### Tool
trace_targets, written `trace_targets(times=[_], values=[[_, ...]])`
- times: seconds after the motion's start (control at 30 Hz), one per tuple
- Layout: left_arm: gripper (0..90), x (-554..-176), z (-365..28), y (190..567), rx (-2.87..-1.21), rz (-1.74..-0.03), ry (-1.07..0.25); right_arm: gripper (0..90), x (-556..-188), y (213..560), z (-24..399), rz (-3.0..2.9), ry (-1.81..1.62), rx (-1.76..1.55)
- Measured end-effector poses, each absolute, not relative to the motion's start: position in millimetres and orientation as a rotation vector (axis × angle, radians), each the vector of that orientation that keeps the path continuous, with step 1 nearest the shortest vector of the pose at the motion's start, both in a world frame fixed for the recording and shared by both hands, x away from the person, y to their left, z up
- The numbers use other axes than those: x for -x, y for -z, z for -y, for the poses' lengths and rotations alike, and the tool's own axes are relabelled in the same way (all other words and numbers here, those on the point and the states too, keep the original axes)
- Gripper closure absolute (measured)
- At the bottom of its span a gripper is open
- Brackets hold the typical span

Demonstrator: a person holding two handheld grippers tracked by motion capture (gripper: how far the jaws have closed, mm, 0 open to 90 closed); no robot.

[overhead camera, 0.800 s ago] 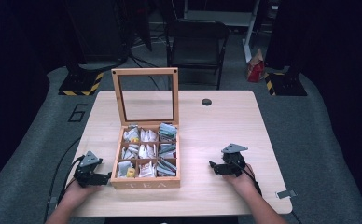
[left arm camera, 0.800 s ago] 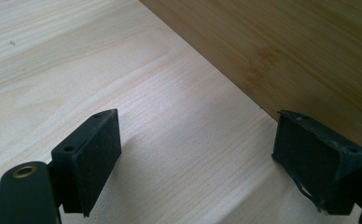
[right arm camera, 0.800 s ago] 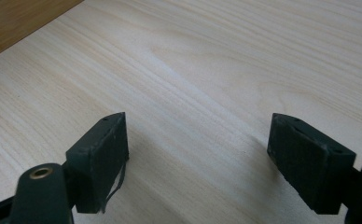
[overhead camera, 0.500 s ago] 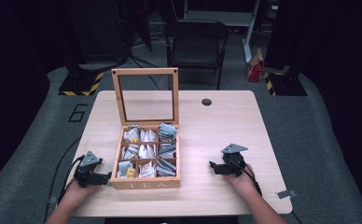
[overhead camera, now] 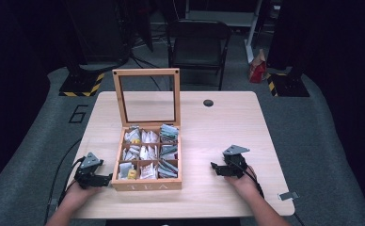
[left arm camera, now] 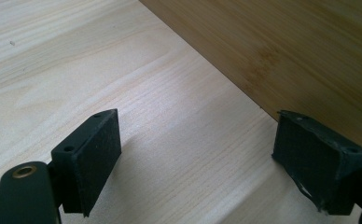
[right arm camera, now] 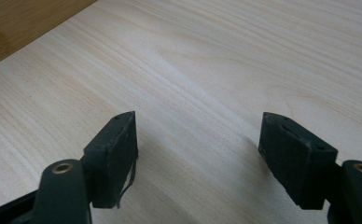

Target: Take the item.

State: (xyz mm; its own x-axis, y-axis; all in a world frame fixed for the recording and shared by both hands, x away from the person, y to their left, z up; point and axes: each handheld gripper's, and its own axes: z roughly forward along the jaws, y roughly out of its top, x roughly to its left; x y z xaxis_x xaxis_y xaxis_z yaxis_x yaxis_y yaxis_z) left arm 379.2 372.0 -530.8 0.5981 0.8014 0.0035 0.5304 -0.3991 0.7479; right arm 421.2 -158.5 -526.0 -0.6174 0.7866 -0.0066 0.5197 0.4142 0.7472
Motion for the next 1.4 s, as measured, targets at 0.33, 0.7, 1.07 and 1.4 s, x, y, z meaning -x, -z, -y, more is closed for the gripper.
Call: trace_targets(times=[0.33,0.7,1.07,1.4], values=[[14.7,-379,-372,531,-2.097,-1.049,-0.476,33.5,-421,519,161,-2.314,-1.053,-1.147],[14.6,-379,-372,531,-2.097,-1.049,-0.476,35.8,-414,503,161,-2.311,-1.094,-1.12],[14.7,-379,-372,531,-2.097,-1.049,-0.476,36.7,-410,496,157,-2.318,-1.111,-1.106],[14.7,-379,-372,531,-2.097,-1.05,-0.477,36.5,-406,483,148,-2.342,-1.144,-1.044]])
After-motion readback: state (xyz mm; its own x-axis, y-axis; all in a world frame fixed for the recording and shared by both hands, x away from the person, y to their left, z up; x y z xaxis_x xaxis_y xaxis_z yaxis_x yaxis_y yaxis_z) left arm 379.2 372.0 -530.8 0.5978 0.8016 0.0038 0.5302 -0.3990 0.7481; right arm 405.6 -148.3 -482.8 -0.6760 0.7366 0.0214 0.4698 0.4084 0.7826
